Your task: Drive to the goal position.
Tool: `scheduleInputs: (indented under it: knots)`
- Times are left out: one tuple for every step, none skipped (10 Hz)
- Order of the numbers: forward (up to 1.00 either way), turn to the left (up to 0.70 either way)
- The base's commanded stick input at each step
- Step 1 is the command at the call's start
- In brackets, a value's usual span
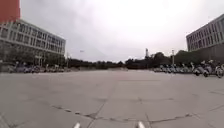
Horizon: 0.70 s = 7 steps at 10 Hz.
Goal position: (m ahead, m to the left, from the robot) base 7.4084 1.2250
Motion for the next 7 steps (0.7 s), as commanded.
scheduleInputs:
  knots:
    - [0.50,0.00]
    - [0.50,0.00]
    - [0.50,0.00]
    - [0.50,0.00]
    - [0.50,0.00]
    - [0.50,0.00]
    - [0.50,0.00]
